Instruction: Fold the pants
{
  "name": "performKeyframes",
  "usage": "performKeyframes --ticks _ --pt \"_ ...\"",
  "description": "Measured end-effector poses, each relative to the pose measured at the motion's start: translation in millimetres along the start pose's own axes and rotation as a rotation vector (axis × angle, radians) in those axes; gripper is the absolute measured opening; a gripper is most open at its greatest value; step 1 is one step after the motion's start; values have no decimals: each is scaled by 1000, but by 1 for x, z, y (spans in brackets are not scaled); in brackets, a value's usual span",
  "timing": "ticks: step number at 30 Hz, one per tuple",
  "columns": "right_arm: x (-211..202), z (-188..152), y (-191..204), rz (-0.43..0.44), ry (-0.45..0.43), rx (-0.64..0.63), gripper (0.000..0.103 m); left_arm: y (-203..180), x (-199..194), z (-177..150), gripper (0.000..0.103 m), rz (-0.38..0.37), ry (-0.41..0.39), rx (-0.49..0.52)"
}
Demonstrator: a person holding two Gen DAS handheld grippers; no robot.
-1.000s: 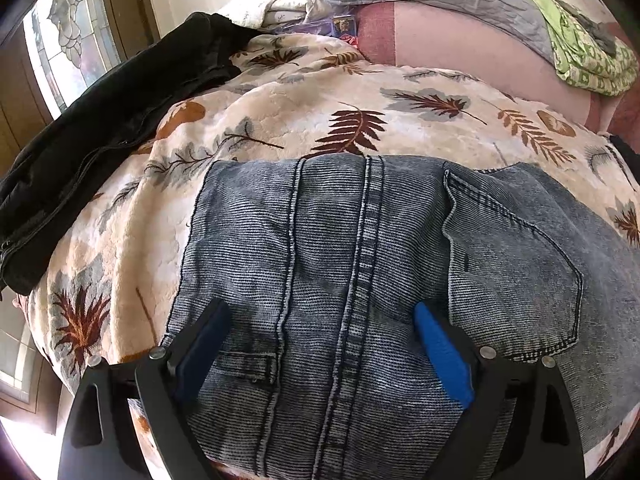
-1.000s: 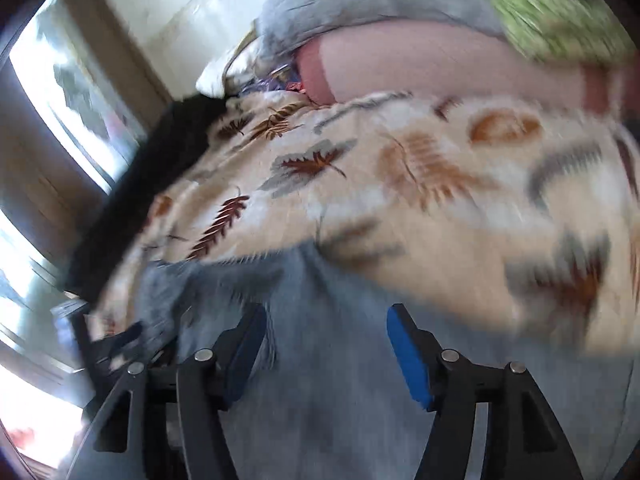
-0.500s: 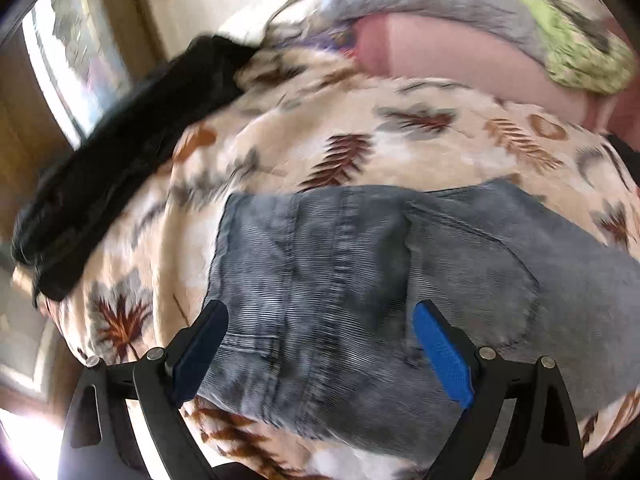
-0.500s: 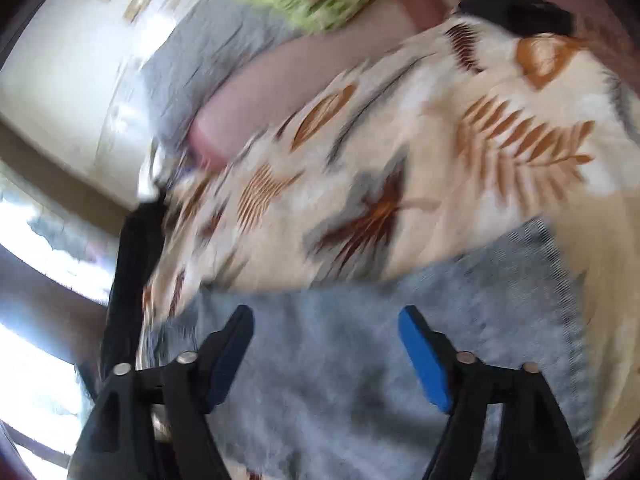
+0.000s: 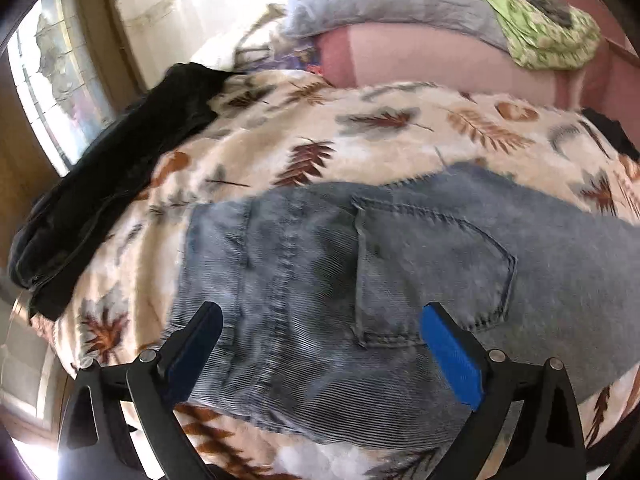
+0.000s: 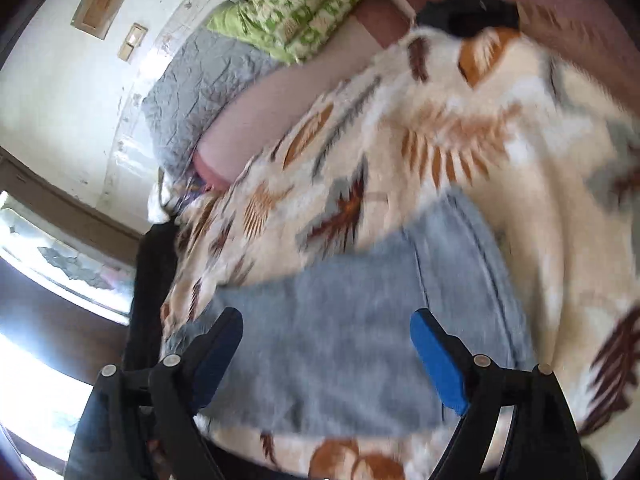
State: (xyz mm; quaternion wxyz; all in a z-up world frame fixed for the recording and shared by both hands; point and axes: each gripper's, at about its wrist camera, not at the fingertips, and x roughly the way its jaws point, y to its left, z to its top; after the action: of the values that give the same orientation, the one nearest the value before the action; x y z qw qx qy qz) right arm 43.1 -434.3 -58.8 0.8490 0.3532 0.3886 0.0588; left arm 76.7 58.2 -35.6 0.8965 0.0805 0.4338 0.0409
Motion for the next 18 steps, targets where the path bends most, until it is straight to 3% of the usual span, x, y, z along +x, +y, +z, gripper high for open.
performKeyframes --ticks 1,2,3,5,8,11,12,14,16,18 --pt "19 -4 -21 -94 50 36 92 -5 10 -3 100 5 53 14" --pt "29 -6 -32 -90 80 61 91 -7 25 -5 100 -1 120 17" --pt "23 -7 -32 -66 33 59 91 -2 23 -2 100 -18 103 -27" --pt "11 -2 -20 -48 30 82 91 2 13 7 100 -38 83 -50" --pt "-14 -1 5 5 -43 31 91 3 -13 14 100 -35 -17 -50" --pt "-13 -8 12 78 -42 22 92 -2 -27 16 100 -97 -57 -56" --pt "-1 -12 5 64 -18 34 95 -4 -27 15 100 -129 -56 -60" --pt "33 -19 -25 -40 75 128 94 -17 -11 8 100 -156 19 -25" --pt "20 -18 -25 21 16 164 95 -34 20 -3 100 -89 161 64" --pt "3 -14 -16 60 -1 168 95 -33 14 -2 100 -80 107 57"
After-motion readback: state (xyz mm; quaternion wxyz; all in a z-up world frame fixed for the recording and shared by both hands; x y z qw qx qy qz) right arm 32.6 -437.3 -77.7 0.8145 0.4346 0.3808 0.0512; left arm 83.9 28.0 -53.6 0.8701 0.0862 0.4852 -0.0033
